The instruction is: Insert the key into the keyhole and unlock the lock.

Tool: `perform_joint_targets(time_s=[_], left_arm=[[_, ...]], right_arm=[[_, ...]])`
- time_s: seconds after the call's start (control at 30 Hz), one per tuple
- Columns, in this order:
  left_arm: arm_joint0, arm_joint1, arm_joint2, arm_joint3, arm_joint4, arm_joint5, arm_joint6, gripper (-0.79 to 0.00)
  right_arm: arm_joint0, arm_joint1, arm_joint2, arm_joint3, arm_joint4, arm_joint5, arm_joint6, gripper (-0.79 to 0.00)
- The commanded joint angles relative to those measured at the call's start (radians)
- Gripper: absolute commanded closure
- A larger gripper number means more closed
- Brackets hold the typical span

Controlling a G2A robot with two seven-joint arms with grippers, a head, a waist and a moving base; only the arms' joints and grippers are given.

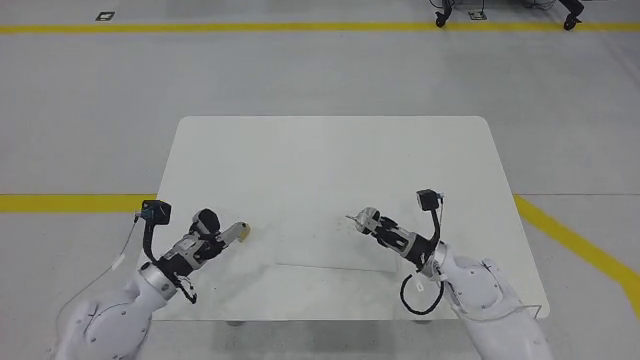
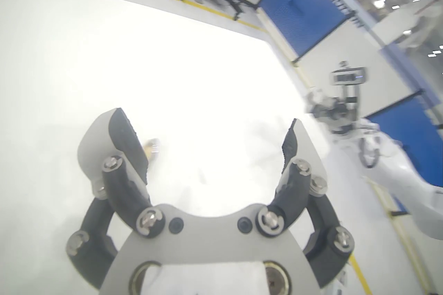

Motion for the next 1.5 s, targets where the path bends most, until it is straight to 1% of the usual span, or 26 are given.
perform_joint_targets(time_s=[0.0,0.03,0.07,0.13,0.2,0.27,0.3,0.37,0.53,0.57,0.63,0.7,0.87,1.0,1.07,1.1,1.17,1.2,1.3,1.37,1.47], left_arm=[[-0.04,0.002,0.028,0.046,-0.352,-0.017,-0.162,-0.785],[-0.063,0.003,0.044,0.071,-0.473,-0.012,-0.24,-0.785],[-0.089,0.005,0.043,0.098,-0.562,-0.009,-0.305,-0.785],[-0.127,0.008,0.056,0.148,-0.705,0.005,-0.429,-0.785],[-0.163,0.008,0.08,0.204,-0.864,0.053,-0.55,-0.785],[-0.196,0.007,0.109,0.252,-0.961,0.092,-0.645,-0.785],[-0.218,0.006,0.125,0.28,-0.971,0.103,-0.681,-0.785],[-0.252,0.002,0.156,0.317,-0.992,0.101,-0.712,-0.785],[-0.318,-0.009,0.229,0.345,-1.025,0.088,-0.774,-0.785],[-0.329,-0.01,0.242,0.351,-1.009,0.086,-0.783,-0.763],[-0.345,-0.01,0.264,0.364,-0.939,0.071,-0.783,-0.733],[-0.35,-0.01,0.28,0.359,-0.881,0.05,-0.766,-0.714],[-0.344,-0.004,0.282,0.328,-0.687,0.006,-0.676,-0.723],[-0.328,0.0,0.285,0.299,-0.611,0.005,-0.621,-0.72],[-0.32,0.001,0.29,0.286,-0.57,0.007,-0.599,-0.68],[-0.316,0.002,0.293,0.279,-0.562,0.009,-0.589,-0.625],[-0.312,0.003,0.298,0.269,-0.541,0.009,-0.578,-0.477],[-0.31,0.004,0.3,0.267,-0.536,0.009,-0.571,-0.382],[-0.308,0.006,0.302,0.262,-0.516,0.011,-0.556,-0.323],[-0.309,0.007,0.302,0.262,-0.503,0.014,-0.545,-0.252],[-0.306,0.009,0.303,0.258,-0.476,0.018,-0.519,-0.231]], right_arm=[[0.013,-0.007,-0.039,0.016,0.076,-0.014,0.034,0.0],[0.02,-0.01,-0.054,0.024,0.104,-0.02,0.045,0.0],[0.029,-0.012,-0.064,0.035,0.127,-0.028,0.054,0.0],[0.041,-0.017,-0.08,0.055,0.169,-0.041,0.064,0.0],[0.051,-0.022,-0.096,0.073,0.223,-0.055,0.078,0.0],[0.06,-0.026,-0.11,0.087,0.264,-0.055,0.095,0.0],[0.065,-0.028,-0.119,0.096,0.285,-0.053,0.107,0.0],[0.076,-0.032,-0.134,0.114,0.307,-0.048,0.127,0.0],[0.104,-0.039,-0.164,0.143,0.315,-0.021,0.171,0.0],[0.11,-0.04,-0.167,0.144,0.316,-0.019,0.173,0.0],[0.121,-0.042,-0.173,0.145,0.317,-0.015,0.179,0.0],[0.129,-0.045,-0.181,0.145,0.323,-0.01,0.188,0.0],[0.147,-0.049,-0.196,0.156,0.332,0.0,0.218,0.0],[0.161,-0.053,-0.216,0.16,0.334,0.007,0.259,0.0],[0.165,-0.055,-0.222,0.166,0.339,0.009,0.273,0.0],[0.168,-0.055,-0.223,0.168,0.342,0.009,0.276,0.0],[0.17,-0.056,-0.225,0.173,0.343,0.008,0.281,0.0],[0.17,-0.057,-0.226,0.177,0.343,0.009,0.283,0.0],[0.172,-0.058,-0.23,0.182,0.341,0.009,0.285,0.0],[0.172,-0.059,-0.233,0.185,0.341,0.01,0.29,0.0],[0.176,-0.06,-0.237,0.188,0.339,0.013,0.304,0.0]])
